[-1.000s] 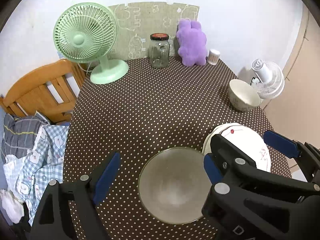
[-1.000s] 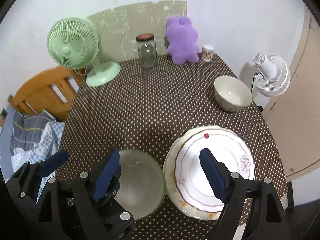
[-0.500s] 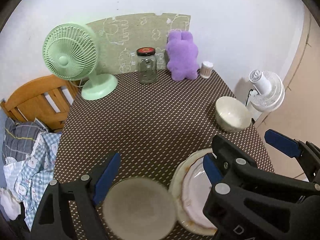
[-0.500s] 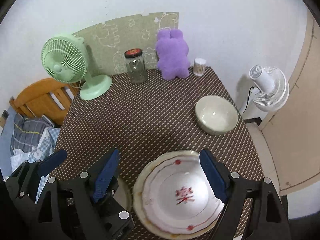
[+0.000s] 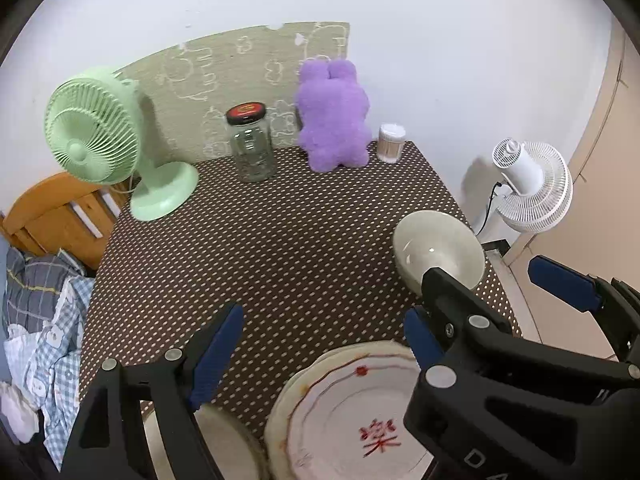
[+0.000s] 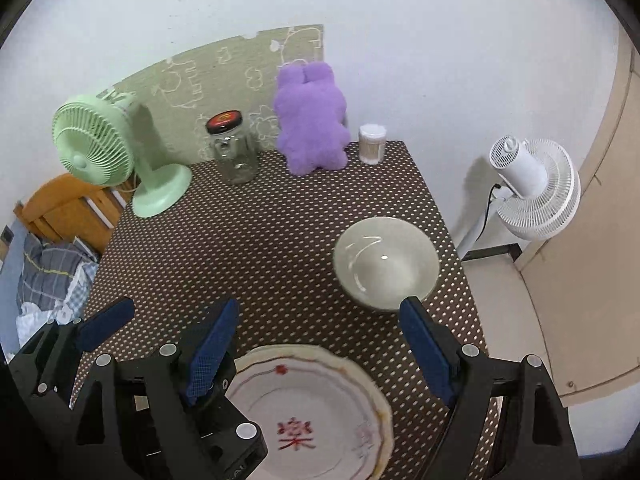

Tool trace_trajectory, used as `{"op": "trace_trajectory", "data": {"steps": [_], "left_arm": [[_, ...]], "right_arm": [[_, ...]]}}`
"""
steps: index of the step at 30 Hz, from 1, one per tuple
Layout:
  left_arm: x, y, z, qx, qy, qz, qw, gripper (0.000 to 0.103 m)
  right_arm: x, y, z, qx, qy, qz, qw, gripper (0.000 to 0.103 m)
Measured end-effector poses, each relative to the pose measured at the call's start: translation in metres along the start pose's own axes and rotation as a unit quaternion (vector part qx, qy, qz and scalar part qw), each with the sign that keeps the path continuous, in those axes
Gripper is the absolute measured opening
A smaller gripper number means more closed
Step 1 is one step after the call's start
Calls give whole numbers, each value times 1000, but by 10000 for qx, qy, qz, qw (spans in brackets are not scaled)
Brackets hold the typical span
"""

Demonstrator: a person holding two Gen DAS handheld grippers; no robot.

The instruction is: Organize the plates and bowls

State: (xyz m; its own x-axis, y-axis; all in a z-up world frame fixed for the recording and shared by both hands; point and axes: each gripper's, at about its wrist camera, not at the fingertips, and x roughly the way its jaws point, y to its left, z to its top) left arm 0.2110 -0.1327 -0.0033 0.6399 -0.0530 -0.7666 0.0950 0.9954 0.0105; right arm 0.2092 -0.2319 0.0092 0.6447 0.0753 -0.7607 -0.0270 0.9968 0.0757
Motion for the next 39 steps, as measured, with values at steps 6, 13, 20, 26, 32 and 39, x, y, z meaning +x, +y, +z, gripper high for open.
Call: {"op": "trace_trajectory", "data": {"steps": [6,13,20,26,32,39], "left_arm": [[21,-26,13,-28,-71,51,10000,80],[48,-52,27,-68,-68,119,9999,79],[85,-70,32,-138,63,198,9997,70],[117,-80,32,-240,248,188,9992,70],[145,-87,35,-192,456,199,9986,58],[168,-93,38,-118,705,169,9973,40]], "right_arm": [[18,-30,11,-57,-68,-73,9999,85],[40,-61,26,-75,-83,-180,9998,85],[71,-88,31,13,-82,-165,9998,85],[103,-105,31,180,114,-135,9997,85],[134,-116,29,300,402,-225,9985,83],[160,-125,29,375,647,-230,9969,53]]}}
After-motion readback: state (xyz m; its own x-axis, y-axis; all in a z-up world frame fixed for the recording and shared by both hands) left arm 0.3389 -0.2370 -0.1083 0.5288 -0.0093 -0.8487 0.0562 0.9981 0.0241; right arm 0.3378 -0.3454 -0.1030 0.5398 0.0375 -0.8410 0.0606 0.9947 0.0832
